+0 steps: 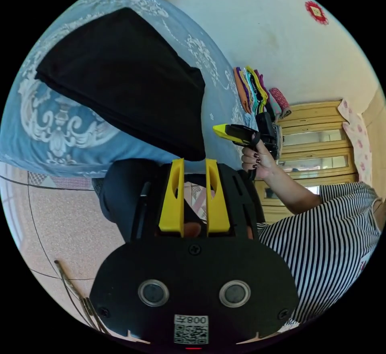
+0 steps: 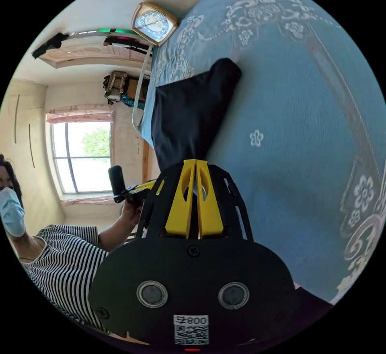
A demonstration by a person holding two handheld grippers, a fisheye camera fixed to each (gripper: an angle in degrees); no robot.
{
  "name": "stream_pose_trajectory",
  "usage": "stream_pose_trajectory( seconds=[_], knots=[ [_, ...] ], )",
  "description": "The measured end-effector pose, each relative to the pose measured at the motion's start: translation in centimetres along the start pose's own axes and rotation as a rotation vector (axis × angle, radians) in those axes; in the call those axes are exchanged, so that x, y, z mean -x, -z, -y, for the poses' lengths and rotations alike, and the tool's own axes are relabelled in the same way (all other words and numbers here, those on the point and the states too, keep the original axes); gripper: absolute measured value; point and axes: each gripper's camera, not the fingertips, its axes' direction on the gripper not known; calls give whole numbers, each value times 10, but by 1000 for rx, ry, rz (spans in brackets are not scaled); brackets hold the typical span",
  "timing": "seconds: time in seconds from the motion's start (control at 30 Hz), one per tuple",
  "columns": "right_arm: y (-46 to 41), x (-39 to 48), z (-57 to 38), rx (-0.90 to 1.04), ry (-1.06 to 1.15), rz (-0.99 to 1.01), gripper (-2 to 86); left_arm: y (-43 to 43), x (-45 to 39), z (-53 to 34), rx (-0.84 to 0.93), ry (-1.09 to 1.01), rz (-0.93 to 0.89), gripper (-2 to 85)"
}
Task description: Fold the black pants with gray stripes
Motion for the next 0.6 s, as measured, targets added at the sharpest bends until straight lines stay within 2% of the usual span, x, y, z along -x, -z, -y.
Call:
stream_pose_trajectory(
  seconds=[0.17, 0.6],
  knots=[
    [-5, -45, -42, 34, -79, 115, 44, -2, 23, 24, 1, 54, -107, 59],
    [-24, -116, -116, 33, -172, 322, 82, 9, 64, 47, -63, 77, -171, 30]
  ],
)
